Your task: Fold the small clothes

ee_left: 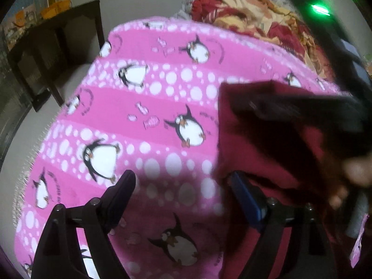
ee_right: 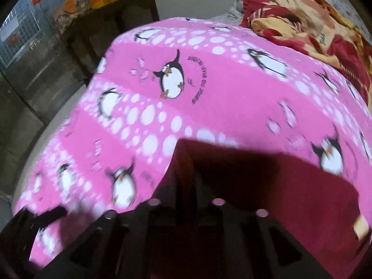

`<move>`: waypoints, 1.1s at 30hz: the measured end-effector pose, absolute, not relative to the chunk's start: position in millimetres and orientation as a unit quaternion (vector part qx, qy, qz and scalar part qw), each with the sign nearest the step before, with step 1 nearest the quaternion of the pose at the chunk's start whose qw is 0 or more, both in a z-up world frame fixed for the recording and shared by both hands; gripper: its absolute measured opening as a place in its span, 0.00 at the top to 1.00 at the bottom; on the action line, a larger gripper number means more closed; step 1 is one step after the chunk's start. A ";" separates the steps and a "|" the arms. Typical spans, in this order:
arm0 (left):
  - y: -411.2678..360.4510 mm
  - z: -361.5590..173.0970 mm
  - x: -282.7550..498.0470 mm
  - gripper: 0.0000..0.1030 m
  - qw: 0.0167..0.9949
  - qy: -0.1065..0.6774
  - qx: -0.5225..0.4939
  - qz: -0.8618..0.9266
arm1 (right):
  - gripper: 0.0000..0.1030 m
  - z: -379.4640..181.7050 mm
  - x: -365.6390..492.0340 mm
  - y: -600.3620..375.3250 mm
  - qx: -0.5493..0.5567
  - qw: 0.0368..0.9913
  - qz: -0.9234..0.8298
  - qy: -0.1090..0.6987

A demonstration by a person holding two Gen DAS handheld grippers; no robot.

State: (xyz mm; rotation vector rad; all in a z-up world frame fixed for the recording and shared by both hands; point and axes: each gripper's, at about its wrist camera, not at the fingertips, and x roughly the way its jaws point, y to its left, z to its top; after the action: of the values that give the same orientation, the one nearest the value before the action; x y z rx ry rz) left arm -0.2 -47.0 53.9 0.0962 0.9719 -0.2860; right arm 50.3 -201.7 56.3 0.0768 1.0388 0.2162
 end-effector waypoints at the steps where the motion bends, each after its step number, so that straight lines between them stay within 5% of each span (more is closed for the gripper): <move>1: -48.6 58.4 -1.0 0.19 0.877 0.459 0.048 -0.137 | 0.61 62.9 38.0 -205.8 0.034 0.865 0.101 0.491; 3: -53.1 66.5 0.0 0.19 0.881 0.448 0.047 -0.142 | 0.54 75.5 5.9 -221.2 0.029 0.869 0.083 0.488; 18: -91.8 24.6 13.9 0.16 0.853 0.500 0.077 -0.129 | 0.53 39.0 -119.7 -400.8 0.081 0.826 -0.130 0.543; 33: -126.9 42.3 30.5 0.16 0.865 0.480 0.084 -0.118 | 0.51 39.7 -154.2 -409.5 0.106 0.827 -0.147 0.532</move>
State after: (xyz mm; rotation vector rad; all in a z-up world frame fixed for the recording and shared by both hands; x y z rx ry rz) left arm 30.5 -126.9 42.3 0.1751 1.0061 -0.2466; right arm -154.2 -409.5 39.7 0.2251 1.1299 -0.3125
